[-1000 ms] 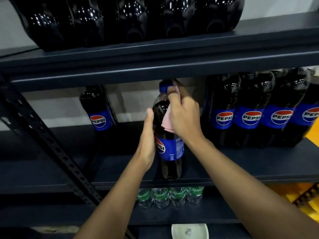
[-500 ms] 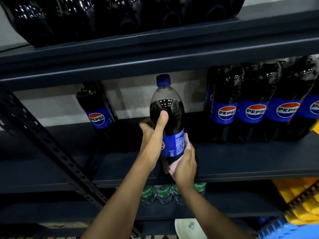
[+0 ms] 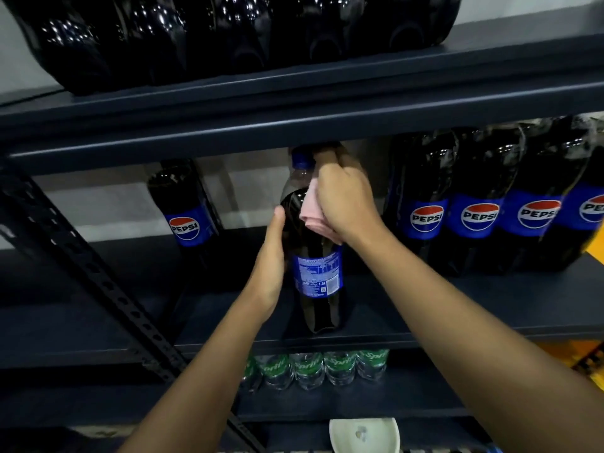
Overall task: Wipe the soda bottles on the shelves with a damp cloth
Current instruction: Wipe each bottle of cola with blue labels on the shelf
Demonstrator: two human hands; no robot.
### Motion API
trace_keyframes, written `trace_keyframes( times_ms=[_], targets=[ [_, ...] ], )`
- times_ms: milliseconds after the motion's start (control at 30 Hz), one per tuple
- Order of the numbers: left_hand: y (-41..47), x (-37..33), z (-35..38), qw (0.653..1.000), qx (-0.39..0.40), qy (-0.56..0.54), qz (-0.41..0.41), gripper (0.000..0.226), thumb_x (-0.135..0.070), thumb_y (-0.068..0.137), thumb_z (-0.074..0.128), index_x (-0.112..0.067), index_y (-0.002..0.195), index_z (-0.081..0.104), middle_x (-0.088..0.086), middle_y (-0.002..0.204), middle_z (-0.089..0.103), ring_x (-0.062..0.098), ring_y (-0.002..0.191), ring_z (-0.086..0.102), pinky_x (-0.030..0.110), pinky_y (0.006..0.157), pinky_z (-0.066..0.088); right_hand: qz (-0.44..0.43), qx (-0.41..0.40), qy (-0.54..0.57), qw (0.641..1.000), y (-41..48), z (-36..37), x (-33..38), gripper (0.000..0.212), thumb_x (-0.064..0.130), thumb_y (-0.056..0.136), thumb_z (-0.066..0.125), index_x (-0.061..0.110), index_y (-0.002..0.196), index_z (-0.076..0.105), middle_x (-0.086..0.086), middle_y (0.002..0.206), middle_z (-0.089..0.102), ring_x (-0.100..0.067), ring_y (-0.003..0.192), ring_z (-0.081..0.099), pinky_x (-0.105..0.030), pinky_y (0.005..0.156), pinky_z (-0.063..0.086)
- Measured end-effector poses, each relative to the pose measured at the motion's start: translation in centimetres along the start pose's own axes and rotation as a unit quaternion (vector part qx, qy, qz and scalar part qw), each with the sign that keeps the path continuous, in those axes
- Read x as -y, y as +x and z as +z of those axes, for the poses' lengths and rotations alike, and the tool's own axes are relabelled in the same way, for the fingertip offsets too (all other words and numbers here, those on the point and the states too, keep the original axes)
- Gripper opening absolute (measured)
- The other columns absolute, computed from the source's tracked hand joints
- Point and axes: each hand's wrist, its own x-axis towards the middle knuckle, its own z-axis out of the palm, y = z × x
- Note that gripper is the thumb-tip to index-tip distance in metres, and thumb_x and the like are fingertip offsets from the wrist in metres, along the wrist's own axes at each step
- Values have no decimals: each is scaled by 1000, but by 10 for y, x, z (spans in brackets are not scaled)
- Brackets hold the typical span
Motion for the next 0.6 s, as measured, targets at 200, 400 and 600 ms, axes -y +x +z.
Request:
trace_keyframes(
  times_ms=[200,400,600],
  targets=[
    [-1,11,8,1000,-13,6,-2,95,-88,80,64,-18,145,58,6,138,70,20,129,66,48,115,49,-154,-101,-12,983,-27,20,-60,34,39,106,34,38,132,57,4,112,70,-9,107,62,-24,91,44],
    [2,19,10,998,-35,-43,9,105,-87,71,73,-14,145,57,6,137,71,23,128,68,47,113,48,-35,-128,11,991,-80,33,-147,53,51,105,19,44,156,30,49,146,30,14,142,30,-21,116,29],
    [14,31,2,998,-42,-41,-7,110,-91,72,69,-14,148,52,6,141,68,26,130,66,54,116,44,157,-113,135,972,-83,30,-177,40,52,99,32,68,126,56,24,141,59,-2,132,55,-46,116,42]
  ],
)
